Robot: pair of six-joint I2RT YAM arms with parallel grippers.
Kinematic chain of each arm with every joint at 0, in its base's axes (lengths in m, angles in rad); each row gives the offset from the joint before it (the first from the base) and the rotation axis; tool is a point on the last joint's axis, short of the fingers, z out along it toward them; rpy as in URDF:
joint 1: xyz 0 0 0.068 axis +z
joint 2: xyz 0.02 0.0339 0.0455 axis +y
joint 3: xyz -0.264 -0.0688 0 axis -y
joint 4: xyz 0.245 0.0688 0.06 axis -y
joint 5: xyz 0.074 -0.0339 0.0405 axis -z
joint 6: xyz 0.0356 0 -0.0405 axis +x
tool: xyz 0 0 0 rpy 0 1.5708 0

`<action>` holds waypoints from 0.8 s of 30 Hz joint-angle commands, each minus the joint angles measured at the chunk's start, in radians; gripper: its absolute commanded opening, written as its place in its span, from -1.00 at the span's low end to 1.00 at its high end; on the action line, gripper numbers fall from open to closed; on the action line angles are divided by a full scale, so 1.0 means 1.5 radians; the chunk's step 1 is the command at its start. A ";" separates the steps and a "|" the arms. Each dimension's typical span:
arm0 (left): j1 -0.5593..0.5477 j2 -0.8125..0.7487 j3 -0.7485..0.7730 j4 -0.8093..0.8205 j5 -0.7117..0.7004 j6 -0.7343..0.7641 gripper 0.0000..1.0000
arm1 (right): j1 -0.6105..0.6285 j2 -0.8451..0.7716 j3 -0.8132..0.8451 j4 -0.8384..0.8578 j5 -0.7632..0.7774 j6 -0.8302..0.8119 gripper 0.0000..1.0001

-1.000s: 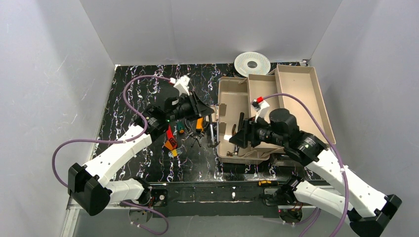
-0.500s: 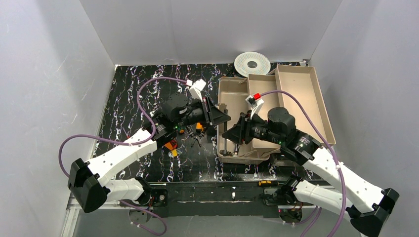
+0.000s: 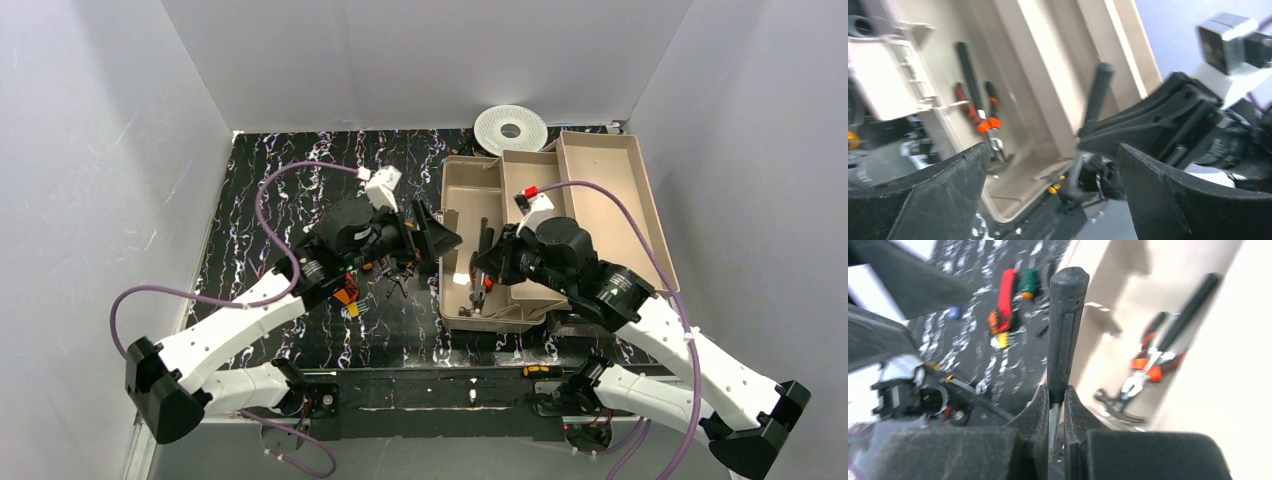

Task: Pack the tool kit

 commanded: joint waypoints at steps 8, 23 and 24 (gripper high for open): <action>0.002 -0.045 -0.010 -0.385 -0.504 0.035 0.97 | -0.002 0.056 0.235 -0.322 0.386 -0.089 -0.97; 0.033 0.042 -0.065 -0.537 -0.576 -0.124 0.96 | -0.086 0.345 0.357 -0.498 0.464 -0.119 -0.97; 0.038 0.044 -0.074 -0.531 -0.568 -0.124 0.96 | -0.089 0.361 0.360 -0.503 0.459 -0.120 -0.97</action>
